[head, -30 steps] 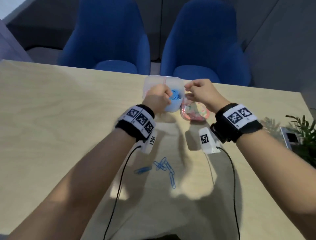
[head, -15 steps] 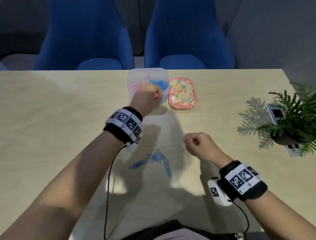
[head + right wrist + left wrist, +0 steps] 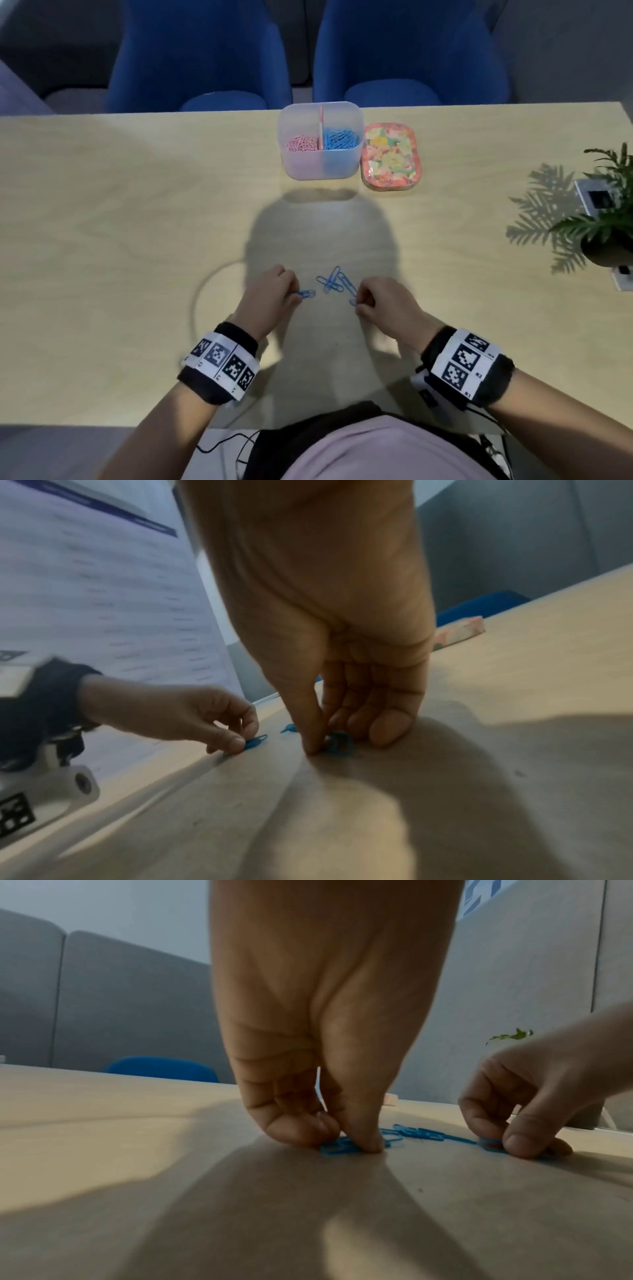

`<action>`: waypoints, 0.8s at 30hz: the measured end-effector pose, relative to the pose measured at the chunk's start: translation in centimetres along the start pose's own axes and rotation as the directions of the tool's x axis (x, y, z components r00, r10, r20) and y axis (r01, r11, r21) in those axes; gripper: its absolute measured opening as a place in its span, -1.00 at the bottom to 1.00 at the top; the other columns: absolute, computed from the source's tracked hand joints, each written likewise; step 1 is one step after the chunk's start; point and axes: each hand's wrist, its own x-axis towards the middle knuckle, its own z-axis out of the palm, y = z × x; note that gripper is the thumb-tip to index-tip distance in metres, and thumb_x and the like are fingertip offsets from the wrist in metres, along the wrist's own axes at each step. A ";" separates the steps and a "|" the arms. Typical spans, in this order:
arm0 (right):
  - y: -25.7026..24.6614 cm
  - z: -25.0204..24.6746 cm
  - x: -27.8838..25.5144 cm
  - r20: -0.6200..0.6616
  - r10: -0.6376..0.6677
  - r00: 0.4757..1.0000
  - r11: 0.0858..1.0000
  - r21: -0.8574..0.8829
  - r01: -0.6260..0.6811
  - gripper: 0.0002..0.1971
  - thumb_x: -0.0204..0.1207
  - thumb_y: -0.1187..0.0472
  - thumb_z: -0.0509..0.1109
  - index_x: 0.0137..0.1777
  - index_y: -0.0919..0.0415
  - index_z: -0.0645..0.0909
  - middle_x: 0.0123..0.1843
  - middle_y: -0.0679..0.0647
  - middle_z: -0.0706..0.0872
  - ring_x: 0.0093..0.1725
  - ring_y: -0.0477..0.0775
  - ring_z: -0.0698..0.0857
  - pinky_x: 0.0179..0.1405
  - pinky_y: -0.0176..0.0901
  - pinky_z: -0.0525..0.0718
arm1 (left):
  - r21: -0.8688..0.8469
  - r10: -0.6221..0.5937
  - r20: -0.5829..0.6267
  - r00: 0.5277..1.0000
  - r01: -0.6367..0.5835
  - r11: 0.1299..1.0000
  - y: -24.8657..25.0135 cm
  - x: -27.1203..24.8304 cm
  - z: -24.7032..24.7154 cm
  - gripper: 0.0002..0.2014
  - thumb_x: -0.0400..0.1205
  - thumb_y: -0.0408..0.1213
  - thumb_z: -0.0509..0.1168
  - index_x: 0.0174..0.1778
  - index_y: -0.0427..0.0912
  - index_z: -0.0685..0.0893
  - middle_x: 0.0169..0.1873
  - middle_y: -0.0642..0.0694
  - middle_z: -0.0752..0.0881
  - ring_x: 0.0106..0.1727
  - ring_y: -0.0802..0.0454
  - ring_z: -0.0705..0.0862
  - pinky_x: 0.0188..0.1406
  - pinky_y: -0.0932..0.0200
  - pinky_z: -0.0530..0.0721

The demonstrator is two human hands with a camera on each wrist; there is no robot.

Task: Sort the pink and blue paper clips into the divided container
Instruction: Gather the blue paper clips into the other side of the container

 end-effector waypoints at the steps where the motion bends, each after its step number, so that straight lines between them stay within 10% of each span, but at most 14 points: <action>1: 0.1 0.0 0.0 0.005 -0.011 1.000 1.000 0.004 0.011 -0.98 0.43 0.25 0.40 -0.16 0.18 0.62 -0.09 0.12 0.74 -0.05 0.17 0.68 -0.12 -0.06 0.56 | -0.005 0.001 -0.002 1.000 -0.001 1.000 0.1 0.0 0.1 -0.88 0.56 -0.27 0.34 -0.10 -0.24 0.60 -0.12 -0.10 0.56 -0.12 -0.04 0.53 -0.10 0.11 0.46; 8: -1.0 -0.4 1.6 -0.127 -0.019 0.992 0.993 0.112 0.033 -0.81 0.49 0.20 0.41 0.08 0.20 0.61 -0.07 0.10 0.73 -0.13 0.07 0.61 -0.12 -0.16 0.53 | 0.004 0.095 0.035 0.995 -0.095 0.995 1.8 0.8 0.5 -0.87 0.61 -0.37 0.21 0.03 -0.29 0.58 -0.01 -0.21 0.62 0.03 -0.12 0.51 -0.06 0.20 0.29; 15: -1.2 -0.3 1.8 -0.107 0.004 0.994 1.000 -0.018 -0.006 -0.92 0.50 0.28 0.39 -0.12 0.31 0.62 -0.02 0.21 0.63 -0.04 0.20 0.61 -0.04 0.01 0.58 | -0.651 -0.131 0.115 0.985 0.175 0.739 3.6 3.4 -0.9 -0.90 0.63 -0.41 0.06 -0.18 -0.15 0.38 -0.35 -0.08 0.47 -0.26 -0.03 0.45 -0.26 0.13 0.45; 20: 0.6 -0.6 0.3 -0.067 0.017 0.998 0.998 -0.057 -0.021 -0.94 0.49 0.36 0.30 -0.13 0.22 0.46 -0.02 0.29 0.69 -0.03 0.31 0.63 -0.13 0.01 0.49 | -0.191 0.004 0.099 0.995 0.015 0.982 3.7 3.8 -0.9 -0.60 0.50 -0.07 0.39 0.10 -0.22 0.45 -0.23 -0.03 0.59 -0.21 -0.03 0.54 -0.17 0.05 0.47; 24: 1.6 -3.1 0.8 -0.053 0.086 0.995 0.996 0.009 -0.086 -0.83 0.51 0.35 0.27 0.04 0.35 0.63 0.10 0.30 0.72 0.11 0.31 0.67 0.04 -0.03 0.56 | 0.038 0.146 0.136 0.980 -0.152 0.988 3.0 4.0 0.0 -0.61 0.50 -0.12 0.41 0.13 -0.23 0.50 0.08 -0.22 0.63 0.12 -0.19 0.58 0.08 -0.05 0.51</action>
